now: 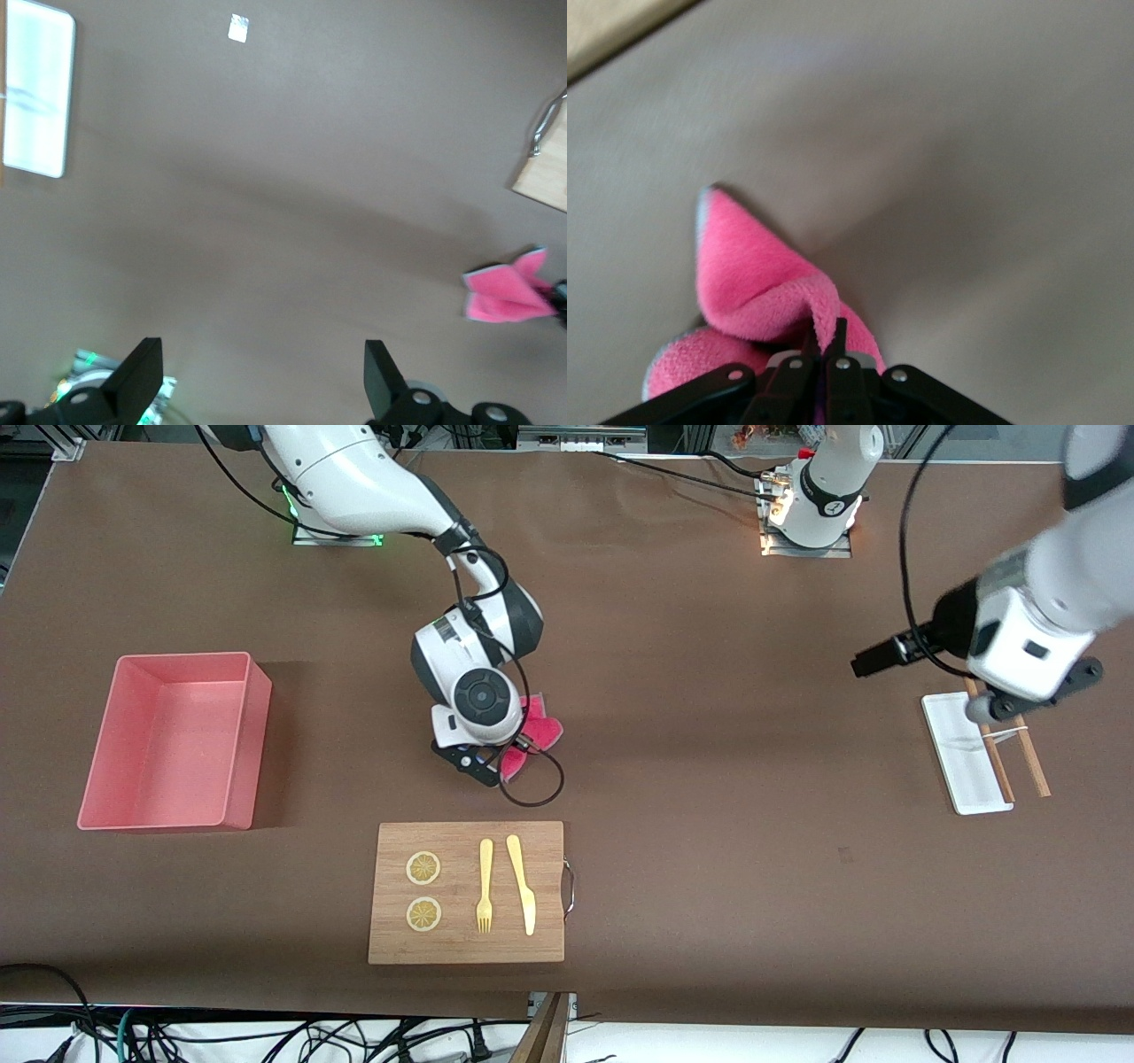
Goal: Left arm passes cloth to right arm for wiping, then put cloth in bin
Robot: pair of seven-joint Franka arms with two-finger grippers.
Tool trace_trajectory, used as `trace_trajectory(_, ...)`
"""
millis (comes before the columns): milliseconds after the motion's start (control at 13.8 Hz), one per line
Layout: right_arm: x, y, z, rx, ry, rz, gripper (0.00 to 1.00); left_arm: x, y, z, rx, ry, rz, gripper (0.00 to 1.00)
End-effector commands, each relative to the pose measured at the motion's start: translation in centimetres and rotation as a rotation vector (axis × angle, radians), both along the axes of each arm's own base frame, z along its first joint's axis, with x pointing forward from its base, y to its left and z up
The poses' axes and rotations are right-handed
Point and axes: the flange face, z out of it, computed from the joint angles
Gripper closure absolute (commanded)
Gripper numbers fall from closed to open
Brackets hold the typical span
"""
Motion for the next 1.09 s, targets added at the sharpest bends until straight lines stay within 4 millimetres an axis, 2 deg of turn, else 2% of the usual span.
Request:
trace_trajectory(0,1.8,-4.2,-0.2,-0.012,0.043,0.042,1.00,-3.1,2.4,-2.8,0.062,-0.026,-0.035,0.00)
trace_trajectory(364,4.9,-14.1,-0.5,-0.092,0.148,0.129,1.00,-2.4,3.0,-2.6,0.054,-0.033,-0.035,0.00)
trace_trajectory(436,5.5,-16.2,-0.3,-0.097,0.168,0.144,1.00,-2.4,2.8,-2.6,0.054,-0.032,-0.039,0.00)
trace_trajectory(582,6.1,-19.2,0.2,-0.093,0.207,0.188,1.00,-2.4,2.4,-2.4,0.058,-0.045,-0.066,0.00)
trace_trajectory(727,6.9,-23.1,1.4,-0.121,0.247,0.256,1.00,-2.4,2.5,-2.2,0.086,-0.055,-0.111,0.00)
trace_trajectory(873,7.1,-25.6,2.9,-0.153,0.293,0.351,1.00,-2.3,5.3,-1.8,0.082,-0.055,-0.127,0.00)
trace_trajectory(1018,6.8,-26.9,3.3,-0.154,0.340,0.360,1.00,-2.6,6.6,-1.2,0.070,-0.075,-0.192,0.00)
